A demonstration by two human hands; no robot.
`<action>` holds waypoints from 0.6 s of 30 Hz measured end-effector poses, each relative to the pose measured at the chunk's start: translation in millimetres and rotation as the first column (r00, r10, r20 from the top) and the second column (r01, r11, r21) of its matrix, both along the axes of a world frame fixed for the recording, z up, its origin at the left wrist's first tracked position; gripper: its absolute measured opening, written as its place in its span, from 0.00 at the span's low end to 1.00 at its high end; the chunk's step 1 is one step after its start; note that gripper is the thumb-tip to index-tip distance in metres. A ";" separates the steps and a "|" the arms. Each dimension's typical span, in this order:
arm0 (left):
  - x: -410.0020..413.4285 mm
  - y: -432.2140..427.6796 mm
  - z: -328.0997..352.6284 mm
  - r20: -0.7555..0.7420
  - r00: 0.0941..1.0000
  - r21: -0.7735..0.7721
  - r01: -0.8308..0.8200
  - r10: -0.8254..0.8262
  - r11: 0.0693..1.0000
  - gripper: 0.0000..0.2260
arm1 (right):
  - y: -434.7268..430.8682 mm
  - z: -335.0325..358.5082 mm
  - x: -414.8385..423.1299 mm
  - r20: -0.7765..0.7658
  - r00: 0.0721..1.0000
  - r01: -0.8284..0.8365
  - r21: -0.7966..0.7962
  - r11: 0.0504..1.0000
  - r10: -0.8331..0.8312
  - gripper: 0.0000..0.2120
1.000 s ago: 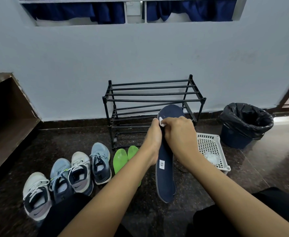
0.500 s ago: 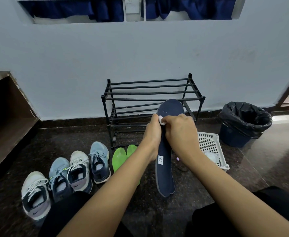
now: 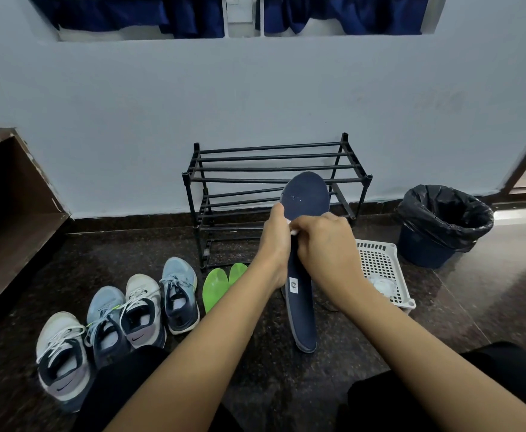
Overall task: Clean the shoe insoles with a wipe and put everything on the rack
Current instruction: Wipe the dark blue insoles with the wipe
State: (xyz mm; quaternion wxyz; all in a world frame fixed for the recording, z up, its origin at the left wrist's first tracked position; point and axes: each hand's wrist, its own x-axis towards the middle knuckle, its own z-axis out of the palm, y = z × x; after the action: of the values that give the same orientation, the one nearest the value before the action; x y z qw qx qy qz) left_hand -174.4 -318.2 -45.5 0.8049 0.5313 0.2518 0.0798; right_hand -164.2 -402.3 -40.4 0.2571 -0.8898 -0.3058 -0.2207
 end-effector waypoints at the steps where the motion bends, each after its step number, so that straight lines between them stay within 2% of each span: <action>1: 1.0 -1.1 -1.0 0.004 1.000 -0.002 0.011 -0.011 1.000 0.19 | -1.4 3.2 3.7 -0.010 1.000 0.017 0.025 1.000 -0.017 0.11; 5: 5.1 -8.6 -4.5 0.019 0.999 -0.007 0.034 -0.034 0.999 0.18 | -7.5 12.2 12.8 -0.055 0.994 0.096 0.072 0.993 -0.092 0.12; 7: 5.8 -7.0 -4.4 0.030 0.999 -0.020 0.028 -0.027 0.999 0.19 | -6.1 10.6 10.8 -0.011 0.997 0.075 0.071 0.995 -0.074 0.12; 13: 7.2 5.6 -2.3 0.064 0.997 -0.070 -0.041 0.045 0.997 0.20 | 2.3 -0.3 -9.2 0.060 0.998 -0.014 -0.080 0.997 0.019 0.09; 18: 5.6 0.6 -3.5 0.070 0.997 -0.042 -0.013 0.016 0.999 0.20 | -1.9 6.8 7.0 0.071 0.995 0.067 0.029 0.997 -0.069 0.09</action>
State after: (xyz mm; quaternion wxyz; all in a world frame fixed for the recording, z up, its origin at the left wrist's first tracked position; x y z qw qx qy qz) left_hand -168.8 -317.7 -49.0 0.8237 0.5094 0.2286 0.0990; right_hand -157.1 -404.2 -33.6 0.2498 -0.8877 -0.2813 -0.2654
